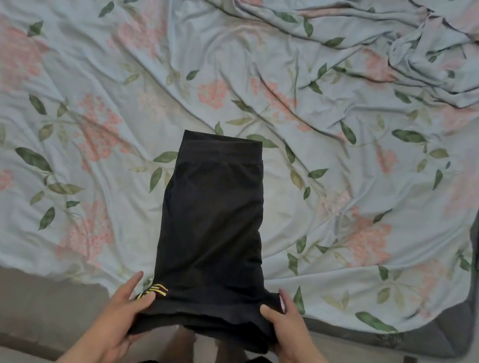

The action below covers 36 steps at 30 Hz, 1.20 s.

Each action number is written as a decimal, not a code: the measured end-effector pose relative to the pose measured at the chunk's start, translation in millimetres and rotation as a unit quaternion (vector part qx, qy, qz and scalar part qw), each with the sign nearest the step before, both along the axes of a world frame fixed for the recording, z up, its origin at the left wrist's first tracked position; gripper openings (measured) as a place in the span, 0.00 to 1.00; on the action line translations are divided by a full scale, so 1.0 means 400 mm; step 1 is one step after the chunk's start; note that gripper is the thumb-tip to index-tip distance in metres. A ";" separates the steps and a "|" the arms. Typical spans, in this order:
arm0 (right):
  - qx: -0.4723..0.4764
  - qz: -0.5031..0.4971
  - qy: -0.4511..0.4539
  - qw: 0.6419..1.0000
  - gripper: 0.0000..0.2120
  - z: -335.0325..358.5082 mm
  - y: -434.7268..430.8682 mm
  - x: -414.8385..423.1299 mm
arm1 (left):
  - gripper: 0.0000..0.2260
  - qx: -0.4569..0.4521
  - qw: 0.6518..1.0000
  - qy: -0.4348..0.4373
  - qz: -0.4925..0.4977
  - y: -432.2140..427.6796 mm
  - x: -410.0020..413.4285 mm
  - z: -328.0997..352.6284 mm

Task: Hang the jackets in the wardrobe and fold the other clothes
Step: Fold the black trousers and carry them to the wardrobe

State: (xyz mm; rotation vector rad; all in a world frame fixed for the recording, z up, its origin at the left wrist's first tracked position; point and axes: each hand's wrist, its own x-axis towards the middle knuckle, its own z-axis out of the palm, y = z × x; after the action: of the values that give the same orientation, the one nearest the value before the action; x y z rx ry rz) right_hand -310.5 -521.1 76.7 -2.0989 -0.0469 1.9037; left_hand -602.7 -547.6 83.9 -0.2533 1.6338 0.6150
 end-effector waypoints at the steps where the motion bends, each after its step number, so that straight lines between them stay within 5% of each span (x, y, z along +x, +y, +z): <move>1: 0.020 -0.010 0.009 1.000 0.23 0.010 0.040 -0.002 | 0.13 0.022 0.999 -0.023 0.033 0.044 -0.007 0.008; 4: 0.059 -0.085 0.078 0.992 0.10 0.015 0.162 -0.001 | 0.09 0.078 0.979 -0.118 0.147 0.167 -0.029 0.007; 9: 0.099 -0.200 0.316 0.922 0.30 -0.004 0.358 0.007 | 0.29 0.183 0.904 -0.244 0.301 0.340 -0.050 -0.022; 11: 0.116 -0.199 0.360 0.904 0.33 -0.024 0.437 -0.008 | 0.39 0.205 0.881 -0.256 0.340 0.408 -0.056 -0.044; 14: 0.127 -0.212 0.368 0.896 0.34 -0.062 0.552 -0.045 | 0.39 0.219 0.868 -0.270 0.356 0.521 -0.062 -0.080; 19: 0.128 -0.219 0.322 0.912 0.35 -0.121 0.703 -0.090 | 0.36 0.229 0.888 -0.258 0.303 0.688 -0.085 -0.142; 23: 0.141 -0.213 0.227 0.940 0.27 -0.158 0.747 -0.123 | 0.32 0.233 0.951 -0.147 0.141 0.743 -0.077 -0.193; 26: 0.201 -0.179 0.049 0.962 0.18 -0.178 0.726 -0.140 | 0.21 0.244 0.965 0.055 0.080 0.710 -0.064 -0.216; 28: 0.237 -0.116 -0.108 0.959 0.27 -0.193 0.668 -0.137 | 0.20 0.233 0.954 0.189 0.004 0.632 -0.054 -0.235; 30: 0.237 0.014 -0.213 0.948 0.31 -0.220 0.591 -0.124 | 0.20 0.225 0.947 0.206 -0.100 0.535 -0.043 -0.264; 34: 0.224 0.161 -0.154 0.949 0.21 -0.273 0.515 -0.114 | 0.23 0.192 0.933 0.199 -0.230 0.471 -0.045 -0.311; 36: 0.216 0.171 -0.134 0.952 0.26 -0.286 0.538 -0.112 | 0.23 0.180 0.941 0.178 -0.226 0.511 -0.056 -0.318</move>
State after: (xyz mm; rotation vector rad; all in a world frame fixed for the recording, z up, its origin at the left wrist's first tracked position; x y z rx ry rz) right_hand -355.4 -306.0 -37.9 -2.1088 -0.8578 1.5654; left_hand -625.0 -343.2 -43.5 0.5191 1.8040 0.6097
